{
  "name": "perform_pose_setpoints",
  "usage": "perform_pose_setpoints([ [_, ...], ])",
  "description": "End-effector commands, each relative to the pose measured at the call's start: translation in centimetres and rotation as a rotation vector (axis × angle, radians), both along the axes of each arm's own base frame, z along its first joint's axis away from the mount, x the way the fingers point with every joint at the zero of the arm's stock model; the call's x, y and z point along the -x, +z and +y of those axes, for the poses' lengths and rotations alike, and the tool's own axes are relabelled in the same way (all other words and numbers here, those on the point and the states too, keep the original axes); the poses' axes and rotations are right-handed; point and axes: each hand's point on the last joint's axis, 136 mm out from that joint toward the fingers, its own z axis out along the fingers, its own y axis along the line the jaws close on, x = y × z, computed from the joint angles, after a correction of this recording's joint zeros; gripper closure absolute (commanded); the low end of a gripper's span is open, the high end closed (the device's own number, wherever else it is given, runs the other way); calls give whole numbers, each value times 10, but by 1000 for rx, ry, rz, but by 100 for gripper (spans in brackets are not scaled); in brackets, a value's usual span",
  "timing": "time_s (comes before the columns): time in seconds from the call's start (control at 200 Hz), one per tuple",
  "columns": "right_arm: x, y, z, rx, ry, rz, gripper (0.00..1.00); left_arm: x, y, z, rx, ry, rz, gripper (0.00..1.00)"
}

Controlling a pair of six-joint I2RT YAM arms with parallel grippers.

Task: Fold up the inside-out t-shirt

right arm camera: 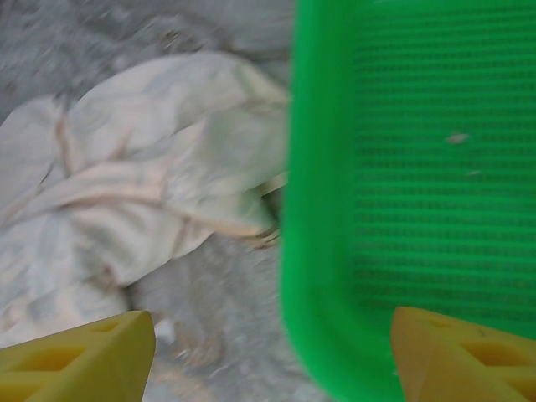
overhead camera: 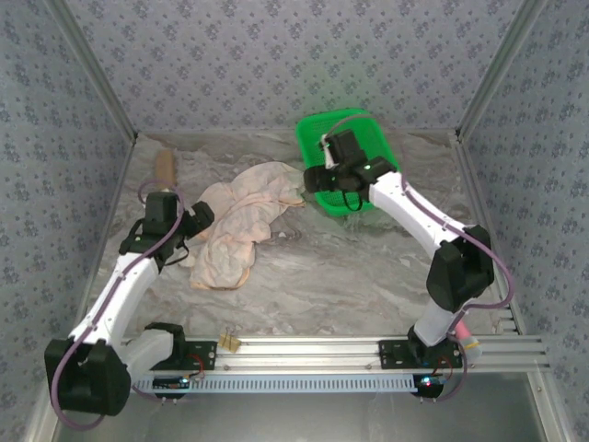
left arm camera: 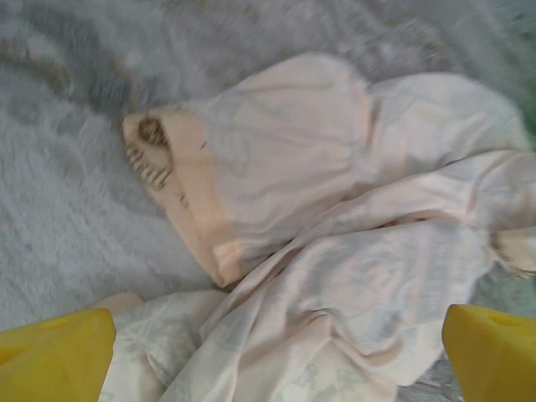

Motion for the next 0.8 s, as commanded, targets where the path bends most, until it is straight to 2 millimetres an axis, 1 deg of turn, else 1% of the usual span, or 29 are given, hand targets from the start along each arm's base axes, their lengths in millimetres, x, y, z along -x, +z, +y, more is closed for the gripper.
perform_pose_setpoints([
  [0.0,-8,-23,-4,30,3,59,25,2,-31,-1,54,58,83,0],
  [0.045,-9,-33,0,25,28,83,26,3,-41,-1,45,56,121,0],
  [0.115,-8,-50,13,19,76,120,27,5,-54,1,17,53,174,0],
  [0.215,-11,-72,23,29,93,165,30,8,-74,0,-9,23,235,0],
  [0.245,-13,-80,24,38,89,176,33,8,-79,-1,-10,9,255,0],
  [0.32,-21,-96,19,79,39,198,40,7,-92,-9,7,-39,298,0],
  [0.385,-28,-105,13,107,-2,201,54,7,-99,-17,30,-81,339,2],
  [0.435,-33,-109,3,134,-55,195,66,6,-102,-22,35,-98,358,2],
  [0.525,-35,-106,-11,149,-104,184,75,2,-101,-29,33,-125,339,3],
  [0.57,-37,-102,-23,154,-141,178,80,1,-99,-32,29,-136,330,3],
  [0.63,-41,-96,-37,143,-149,175,85,-1,-96,-34,29,-144,317,3],
  [0.7,-37,-95,-66,167,-204,212,92,-3,-94,-34,28,-146,309,2],
  [0.795,-36,-90,-98,168,-231,220,92,-3,-93,-35,30,-149,311,2],
])
